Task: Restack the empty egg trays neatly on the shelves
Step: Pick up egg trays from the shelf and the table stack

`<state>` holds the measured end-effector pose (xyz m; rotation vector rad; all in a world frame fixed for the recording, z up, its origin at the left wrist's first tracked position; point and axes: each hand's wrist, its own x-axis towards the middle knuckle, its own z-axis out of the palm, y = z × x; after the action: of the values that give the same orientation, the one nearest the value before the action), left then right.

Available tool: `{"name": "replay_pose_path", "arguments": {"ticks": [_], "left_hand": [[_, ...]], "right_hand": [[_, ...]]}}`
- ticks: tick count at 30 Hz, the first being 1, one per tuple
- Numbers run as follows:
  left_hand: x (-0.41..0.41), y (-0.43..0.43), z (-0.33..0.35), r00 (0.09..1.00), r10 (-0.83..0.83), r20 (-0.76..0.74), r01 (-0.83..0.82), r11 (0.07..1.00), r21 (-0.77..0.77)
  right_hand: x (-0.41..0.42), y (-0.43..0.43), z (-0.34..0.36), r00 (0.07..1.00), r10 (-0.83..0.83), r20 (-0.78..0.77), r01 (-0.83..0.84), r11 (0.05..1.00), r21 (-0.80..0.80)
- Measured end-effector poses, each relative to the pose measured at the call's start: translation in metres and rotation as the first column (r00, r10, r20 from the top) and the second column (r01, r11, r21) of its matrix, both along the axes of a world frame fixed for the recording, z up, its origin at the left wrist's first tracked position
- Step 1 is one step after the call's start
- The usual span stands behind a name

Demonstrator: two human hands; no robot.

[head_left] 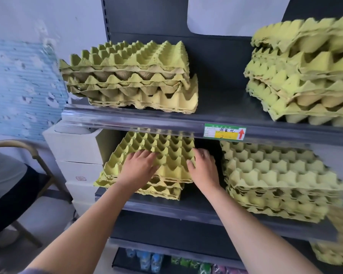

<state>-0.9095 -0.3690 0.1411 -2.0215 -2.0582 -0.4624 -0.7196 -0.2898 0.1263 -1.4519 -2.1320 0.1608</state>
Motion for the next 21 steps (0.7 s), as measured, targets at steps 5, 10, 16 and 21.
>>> {"name": "replay_pose_path", "arguments": {"ticks": [5, 10, 16, 21], "left_hand": [[0.054, -0.005, 0.026, 0.984, -0.095, -0.15, 0.114, 0.985, 0.129], [0.152, -0.012, 0.046, 0.968, -0.185, -0.172, 0.225, 0.942, 0.251], [0.31, -0.008, 0.062, 0.943, -0.292, -0.161, 0.33, 0.89, 0.315], [0.429, 0.004, 0.064, 0.918, -0.382, -0.106, 0.394, 0.855, 0.337]], "right_hand": [[0.046, -0.017, 0.02, 0.994, 0.068, 0.083, -0.089, 0.957, 0.277], [0.14, -0.036, 0.043, 0.993, 0.063, 0.102, -0.1, 0.907, 0.409], [0.312, -0.057, 0.066, 0.993, -0.068, 0.092, 0.012, 0.861, 0.508], [0.445, -0.061, 0.073, 0.974, -0.216, 0.074, 0.142, 0.827, 0.544]]}}
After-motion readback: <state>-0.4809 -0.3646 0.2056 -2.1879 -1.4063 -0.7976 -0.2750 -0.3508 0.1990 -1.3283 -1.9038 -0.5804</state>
